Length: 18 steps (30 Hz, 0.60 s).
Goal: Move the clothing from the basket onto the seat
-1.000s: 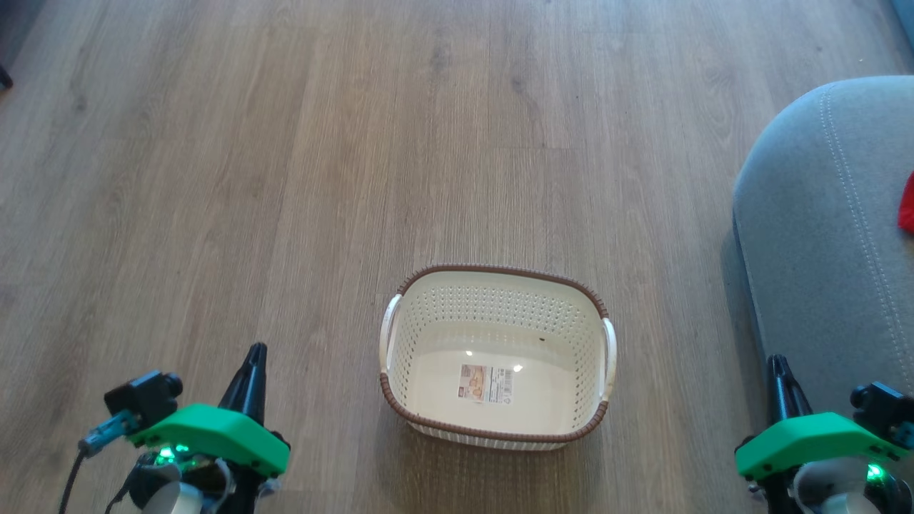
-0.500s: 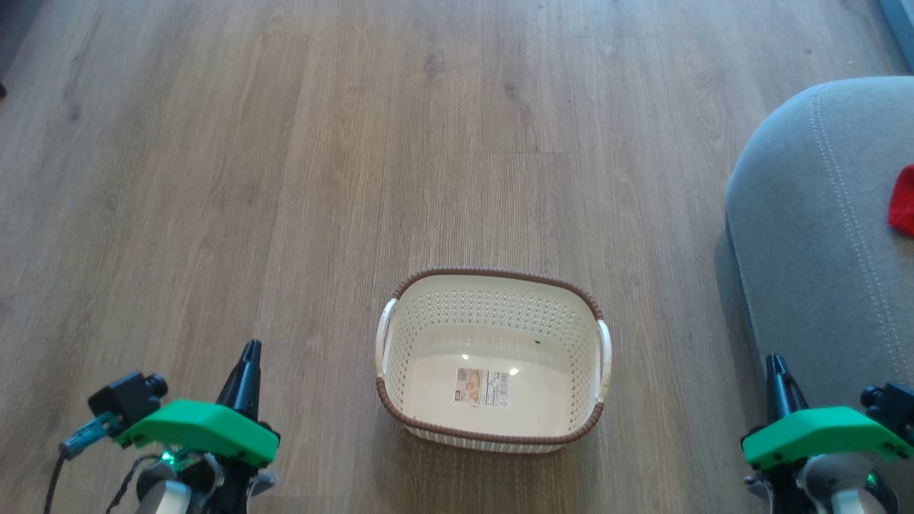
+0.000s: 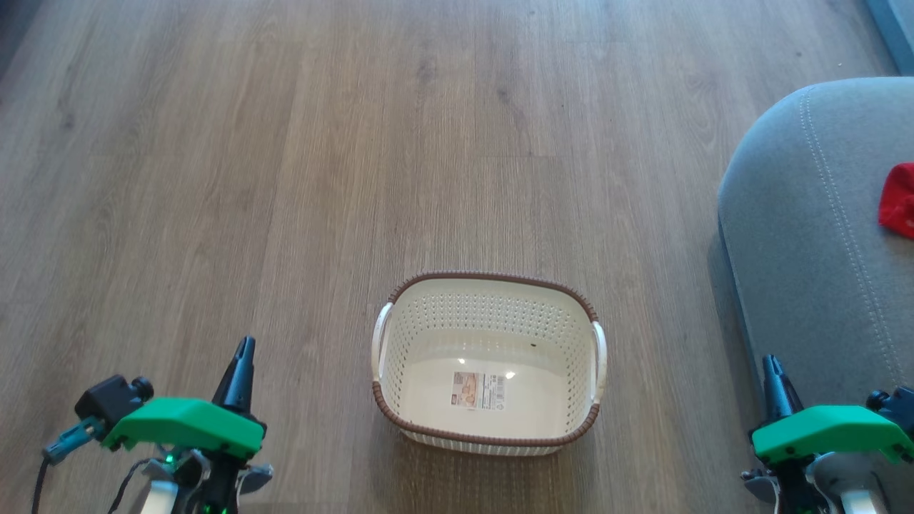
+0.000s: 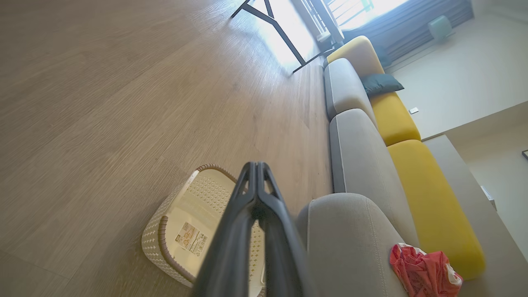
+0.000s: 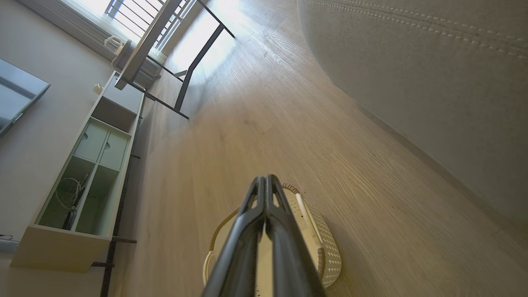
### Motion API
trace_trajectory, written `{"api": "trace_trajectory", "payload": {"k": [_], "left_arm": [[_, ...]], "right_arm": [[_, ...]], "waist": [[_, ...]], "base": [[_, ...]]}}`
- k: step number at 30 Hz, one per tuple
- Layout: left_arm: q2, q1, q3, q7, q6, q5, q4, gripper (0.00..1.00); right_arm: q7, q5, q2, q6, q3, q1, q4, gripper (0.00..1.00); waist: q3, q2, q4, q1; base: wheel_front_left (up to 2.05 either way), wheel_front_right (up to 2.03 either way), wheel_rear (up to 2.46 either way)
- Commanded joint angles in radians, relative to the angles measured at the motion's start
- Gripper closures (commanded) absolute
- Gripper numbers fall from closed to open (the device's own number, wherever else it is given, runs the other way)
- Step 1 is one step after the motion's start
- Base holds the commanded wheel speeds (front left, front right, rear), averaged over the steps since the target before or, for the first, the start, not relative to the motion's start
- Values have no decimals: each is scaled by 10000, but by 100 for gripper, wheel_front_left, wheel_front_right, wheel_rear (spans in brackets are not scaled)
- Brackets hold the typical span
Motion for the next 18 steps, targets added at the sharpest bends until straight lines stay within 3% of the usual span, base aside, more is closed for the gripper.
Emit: {"api": "trace_trajectory", "payload": {"k": [1,18], "left_arm": [[26,-508,401,62,-88,-237,-357,100],[-238,-529,1050,523,-300,-1607,-394,100]], "right_arm": [[76,316,-86,31,40,-542,-287,100],[531,2230,-102,38,13,-697,-275,100]], "waist": [[-10,0,-13,0],[-115,0,-149,0]], "base": [[0,0,0],[0,0,0]]}}
